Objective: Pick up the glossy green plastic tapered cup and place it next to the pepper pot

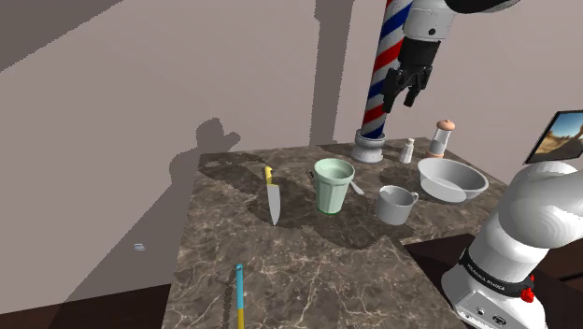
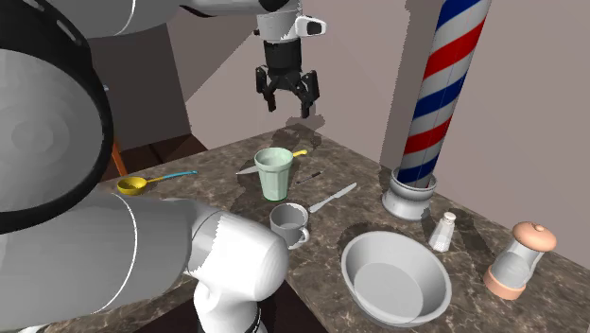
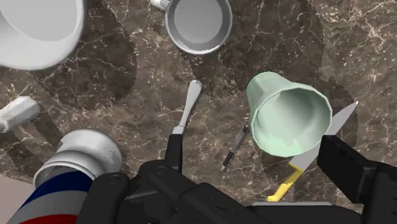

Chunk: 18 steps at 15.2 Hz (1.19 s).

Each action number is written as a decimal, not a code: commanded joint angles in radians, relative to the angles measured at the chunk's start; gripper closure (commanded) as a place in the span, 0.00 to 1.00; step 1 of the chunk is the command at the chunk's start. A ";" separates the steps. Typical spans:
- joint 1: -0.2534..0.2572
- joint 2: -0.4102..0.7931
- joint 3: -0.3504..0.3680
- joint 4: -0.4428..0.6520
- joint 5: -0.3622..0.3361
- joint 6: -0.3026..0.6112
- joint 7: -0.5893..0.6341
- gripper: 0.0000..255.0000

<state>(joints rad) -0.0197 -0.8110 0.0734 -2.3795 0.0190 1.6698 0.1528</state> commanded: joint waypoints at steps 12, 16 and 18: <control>0.051 0.240 -0.059 -0.170 0.136 0.367 -0.085 0.00; 0.084 0.370 -0.079 -0.190 0.209 0.498 -0.140 0.00; 0.090 0.394 -0.080 -0.198 0.222 0.528 -0.149 0.00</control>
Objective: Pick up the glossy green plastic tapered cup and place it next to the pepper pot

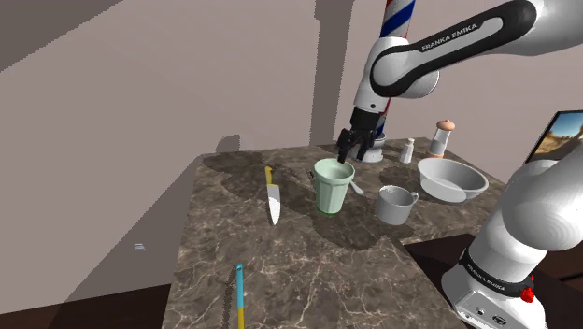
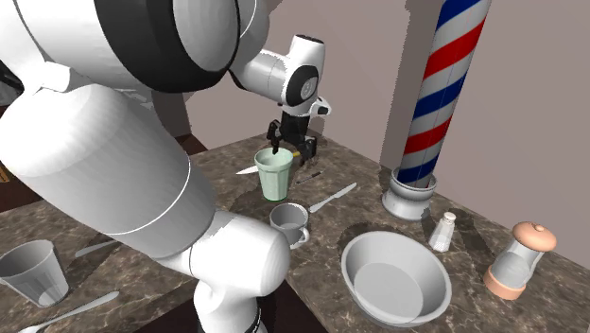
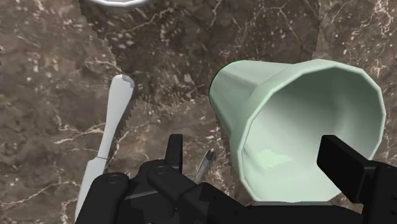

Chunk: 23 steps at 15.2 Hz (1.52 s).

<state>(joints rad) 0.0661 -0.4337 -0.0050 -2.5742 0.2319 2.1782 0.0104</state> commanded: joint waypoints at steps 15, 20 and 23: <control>0.019 0.074 0.008 -0.048 0.034 0.122 -0.019 1.00; 0.019 0.074 0.008 -0.048 0.034 0.123 -0.019 1.00; 0.019 0.075 0.008 -0.047 0.034 0.123 -0.019 1.00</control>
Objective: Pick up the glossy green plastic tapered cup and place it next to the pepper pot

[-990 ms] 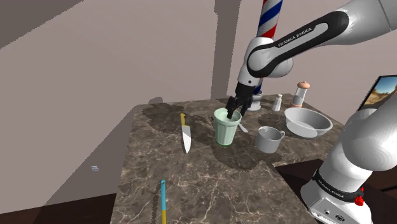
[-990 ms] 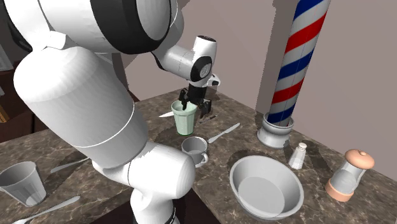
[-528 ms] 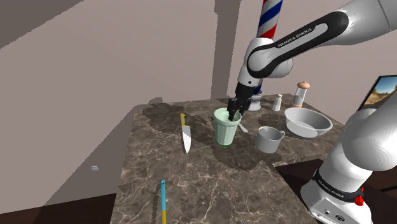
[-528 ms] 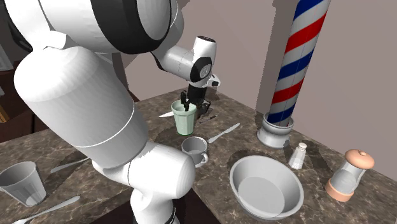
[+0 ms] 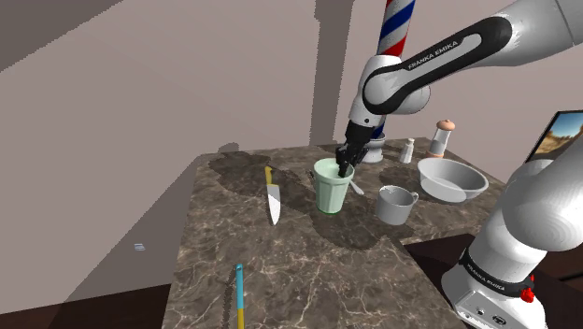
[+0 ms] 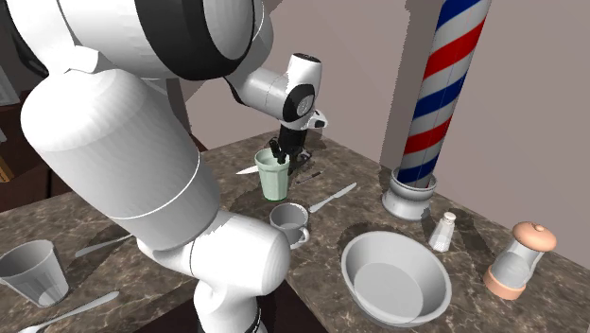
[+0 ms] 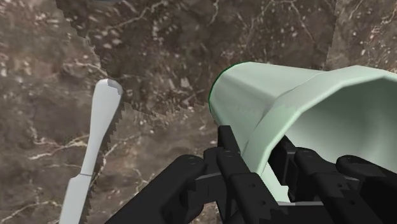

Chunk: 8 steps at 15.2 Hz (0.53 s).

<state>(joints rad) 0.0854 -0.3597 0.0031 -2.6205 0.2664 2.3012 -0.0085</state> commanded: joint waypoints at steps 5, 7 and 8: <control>-0.005 -0.033 0.000 0.027 -0.013 -0.062 0.016 1.00; -0.008 -0.048 0.001 0.043 -0.019 -0.092 0.023 1.00; -0.009 -0.055 0.001 0.052 -0.022 -0.107 0.027 1.00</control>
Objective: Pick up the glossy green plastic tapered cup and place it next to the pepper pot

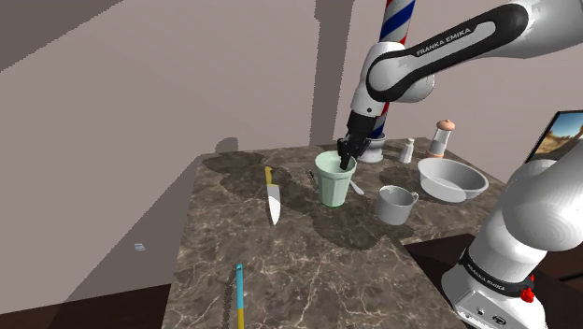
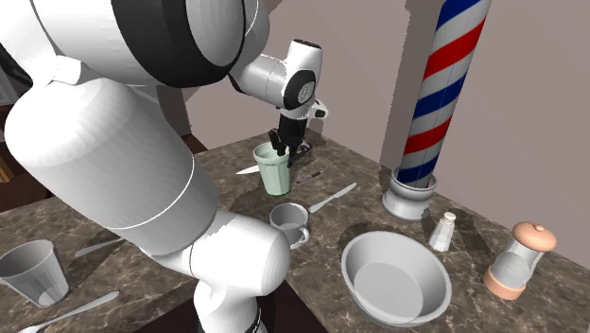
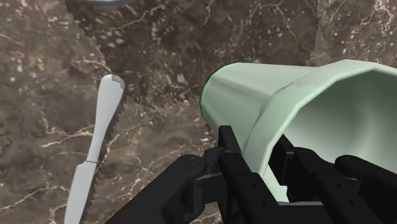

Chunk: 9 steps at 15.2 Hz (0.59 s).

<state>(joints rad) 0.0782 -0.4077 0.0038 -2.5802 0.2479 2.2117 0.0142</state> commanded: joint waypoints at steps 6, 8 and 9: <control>-0.006 -0.043 -0.001 0.065 -0.017 -0.106 0.024 1.00; -0.008 -0.053 -0.001 0.085 -0.021 -0.135 0.030 1.00; -0.008 -0.057 -0.001 0.095 -0.023 -0.149 0.033 1.00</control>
<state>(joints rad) 0.0707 -0.4601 0.0030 -2.4975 0.2273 2.0786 0.0440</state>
